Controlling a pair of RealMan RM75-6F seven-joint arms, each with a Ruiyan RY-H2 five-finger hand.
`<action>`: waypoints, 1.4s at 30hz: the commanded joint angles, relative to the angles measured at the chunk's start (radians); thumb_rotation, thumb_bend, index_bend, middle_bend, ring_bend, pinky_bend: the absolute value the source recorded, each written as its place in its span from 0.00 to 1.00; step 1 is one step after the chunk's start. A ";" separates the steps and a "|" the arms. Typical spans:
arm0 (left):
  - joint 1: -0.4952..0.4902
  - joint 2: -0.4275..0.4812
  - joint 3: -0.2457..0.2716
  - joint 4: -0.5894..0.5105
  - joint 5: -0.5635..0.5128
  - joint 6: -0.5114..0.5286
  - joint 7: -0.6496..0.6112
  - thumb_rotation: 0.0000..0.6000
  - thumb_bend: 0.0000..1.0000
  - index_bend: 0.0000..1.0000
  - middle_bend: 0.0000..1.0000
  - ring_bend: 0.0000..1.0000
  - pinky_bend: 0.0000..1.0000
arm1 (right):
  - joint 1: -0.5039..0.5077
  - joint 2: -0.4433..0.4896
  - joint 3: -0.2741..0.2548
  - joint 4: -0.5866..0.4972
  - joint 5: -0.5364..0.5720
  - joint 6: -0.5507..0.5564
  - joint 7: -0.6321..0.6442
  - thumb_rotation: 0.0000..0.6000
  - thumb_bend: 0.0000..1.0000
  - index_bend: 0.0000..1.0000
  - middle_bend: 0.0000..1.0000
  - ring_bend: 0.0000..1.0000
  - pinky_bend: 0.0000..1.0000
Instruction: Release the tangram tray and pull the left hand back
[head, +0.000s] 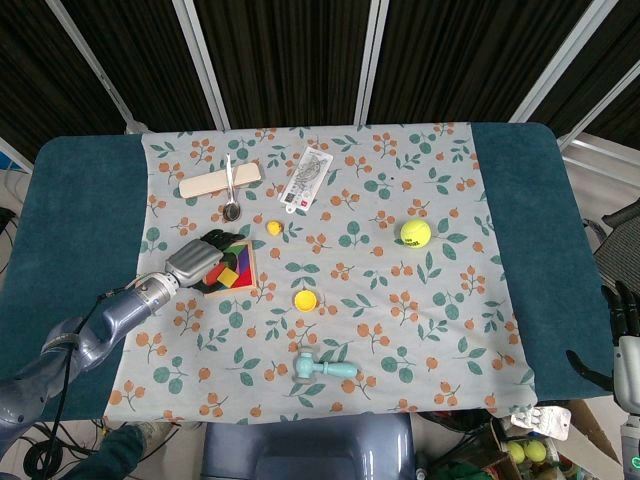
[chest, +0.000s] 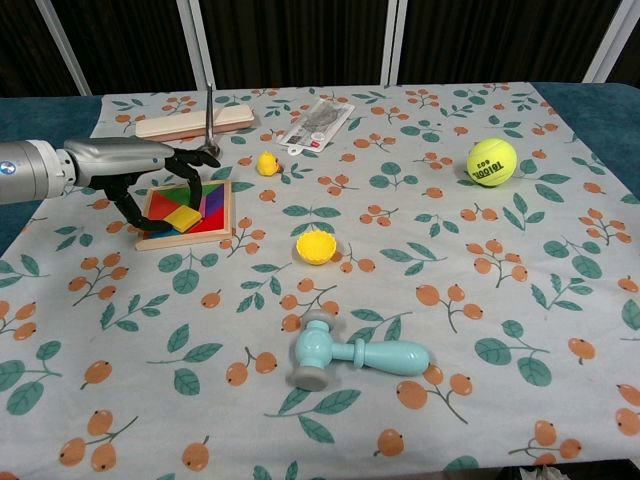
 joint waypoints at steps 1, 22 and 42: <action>0.000 0.000 -0.001 0.001 -0.001 0.001 -0.001 1.00 0.37 0.44 0.00 0.00 0.00 | 0.000 0.000 0.000 0.000 0.000 0.000 0.000 1.00 0.10 0.00 0.00 0.04 0.23; -0.004 -0.001 0.000 0.002 0.000 0.002 -0.009 1.00 0.37 0.43 0.00 0.00 0.00 | 0.000 0.000 0.001 -0.001 0.005 -0.002 -0.001 1.00 0.10 0.00 0.00 0.04 0.23; -0.005 0.002 0.007 -0.004 0.003 -0.005 -0.011 1.00 0.37 0.40 0.00 0.00 0.00 | -0.001 0.001 0.003 -0.005 0.009 -0.002 -0.003 1.00 0.10 0.00 0.00 0.04 0.23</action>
